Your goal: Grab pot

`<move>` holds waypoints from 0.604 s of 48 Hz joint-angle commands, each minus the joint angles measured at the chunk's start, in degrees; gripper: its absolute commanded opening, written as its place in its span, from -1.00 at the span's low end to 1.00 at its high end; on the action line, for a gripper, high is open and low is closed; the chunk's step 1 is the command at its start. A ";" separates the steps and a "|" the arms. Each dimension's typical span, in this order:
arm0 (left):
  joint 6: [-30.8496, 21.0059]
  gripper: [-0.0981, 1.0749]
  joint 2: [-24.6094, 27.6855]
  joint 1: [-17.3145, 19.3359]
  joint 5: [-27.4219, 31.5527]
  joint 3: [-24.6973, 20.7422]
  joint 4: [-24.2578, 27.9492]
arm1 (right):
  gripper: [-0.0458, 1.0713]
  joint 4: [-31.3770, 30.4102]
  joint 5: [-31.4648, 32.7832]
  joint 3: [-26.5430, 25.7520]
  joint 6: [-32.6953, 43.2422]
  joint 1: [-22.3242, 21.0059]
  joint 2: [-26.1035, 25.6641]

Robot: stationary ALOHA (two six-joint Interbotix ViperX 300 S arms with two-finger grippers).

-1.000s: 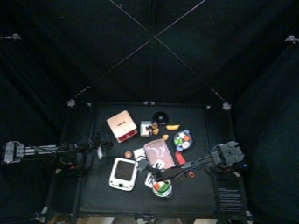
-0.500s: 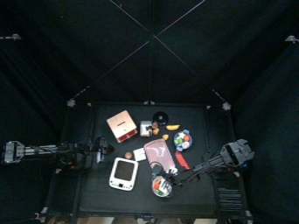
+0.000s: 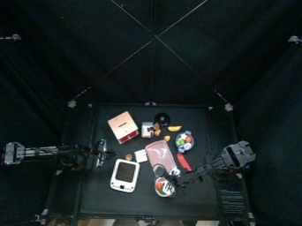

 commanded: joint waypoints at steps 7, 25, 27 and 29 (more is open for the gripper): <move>7.03 0.11 0.18 0.00 -0.62 0.09 -7.82 | 0.48 -1.32 2.20 -2.81 0.09 0.09 -2.72; 15.03 0.11 0.18 -0.09 -0.62 0.88 -15.73 | 0.48 -4.92 10.37 -5.89 -0.62 0.26 -3.34; 15.38 0.11 0.18 -0.09 -0.62 0.88 -16.08 | 0.48 -5.19 10.81 -5.19 -0.62 0.09 -3.43; 15.56 0.11 0.18 0.00 -0.62 0.97 -16.26 | 0.48 -5.27 10.81 -4.57 -0.62 -0.09 -3.52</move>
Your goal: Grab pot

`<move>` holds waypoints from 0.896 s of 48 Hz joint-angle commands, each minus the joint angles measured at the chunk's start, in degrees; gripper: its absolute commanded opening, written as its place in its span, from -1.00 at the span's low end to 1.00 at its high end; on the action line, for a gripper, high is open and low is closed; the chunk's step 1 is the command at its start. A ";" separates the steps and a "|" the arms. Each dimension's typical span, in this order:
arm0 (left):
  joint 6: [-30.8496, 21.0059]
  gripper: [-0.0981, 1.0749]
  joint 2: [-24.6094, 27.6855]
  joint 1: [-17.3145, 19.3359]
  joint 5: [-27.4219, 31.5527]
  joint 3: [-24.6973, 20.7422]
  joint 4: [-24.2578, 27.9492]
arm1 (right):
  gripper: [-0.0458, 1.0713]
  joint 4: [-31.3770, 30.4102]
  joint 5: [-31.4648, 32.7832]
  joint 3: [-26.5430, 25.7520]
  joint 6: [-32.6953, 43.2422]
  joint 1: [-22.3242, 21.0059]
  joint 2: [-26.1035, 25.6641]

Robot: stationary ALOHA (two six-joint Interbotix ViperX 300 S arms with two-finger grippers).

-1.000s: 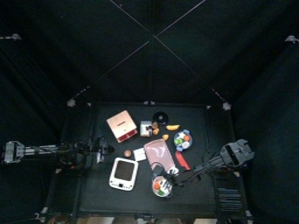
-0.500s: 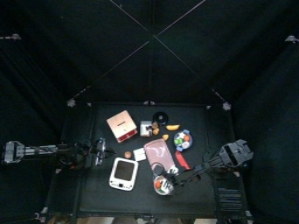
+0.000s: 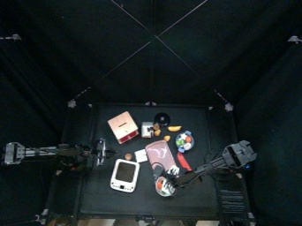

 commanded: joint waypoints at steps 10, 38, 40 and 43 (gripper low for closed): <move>0.53 0.11 0.18 0.00 -0.44 -0.26 -0.79 | 0.48 0.26 -2.90 4.13 0.00 -0.53 -2.64; 0.62 0.11 0.18 0.35 -0.35 -0.35 -1.58 | 0.04 -0.18 -13.71 8.79 0.18 -2.81 -0.97; 0.62 0.11 0.18 0.26 -0.44 -0.26 -1.67 | -0.02 -0.18 -13.62 8.70 0.35 -2.90 -0.97; 0.62 0.11 0.18 0.35 -0.35 -0.26 -1.67 | -0.10 -0.18 -13.36 8.61 0.53 -3.16 -1.05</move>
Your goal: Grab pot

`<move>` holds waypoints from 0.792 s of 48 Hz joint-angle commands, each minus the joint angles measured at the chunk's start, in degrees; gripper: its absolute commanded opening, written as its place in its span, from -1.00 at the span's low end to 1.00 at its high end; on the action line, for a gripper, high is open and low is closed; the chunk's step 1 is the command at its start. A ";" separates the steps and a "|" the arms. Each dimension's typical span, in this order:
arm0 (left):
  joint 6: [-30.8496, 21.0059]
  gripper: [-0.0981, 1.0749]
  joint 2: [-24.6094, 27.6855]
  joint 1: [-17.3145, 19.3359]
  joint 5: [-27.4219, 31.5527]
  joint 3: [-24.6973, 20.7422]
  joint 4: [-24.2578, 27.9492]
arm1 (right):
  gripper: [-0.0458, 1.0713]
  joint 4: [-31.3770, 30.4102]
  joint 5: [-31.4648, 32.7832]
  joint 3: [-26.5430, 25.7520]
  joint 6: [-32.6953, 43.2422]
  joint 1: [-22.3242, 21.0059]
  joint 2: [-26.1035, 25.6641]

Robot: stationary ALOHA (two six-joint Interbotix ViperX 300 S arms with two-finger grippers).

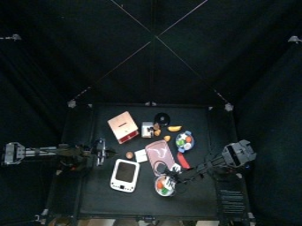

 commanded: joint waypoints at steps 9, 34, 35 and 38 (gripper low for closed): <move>0.09 0.11 0.18 0.26 -0.35 -0.62 -0.26 | -0.26 -0.18 1.85 -2.37 -0.09 -0.88 -2.72; 0.00 0.11 0.18 0.26 -0.35 -0.62 -0.26 | -0.32 -0.35 3.16 -4.13 0.35 -2.90 -4.92; 0.00 0.11 0.18 0.26 -0.35 -0.62 -0.26 | -0.32 -0.35 2.99 -4.22 0.35 -3.08 -4.92; 0.00 0.11 0.18 0.26 -0.35 -0.62 -0.35 | -0.32 -0.44 2.64 -4.48 0.35 -3.52 -4.92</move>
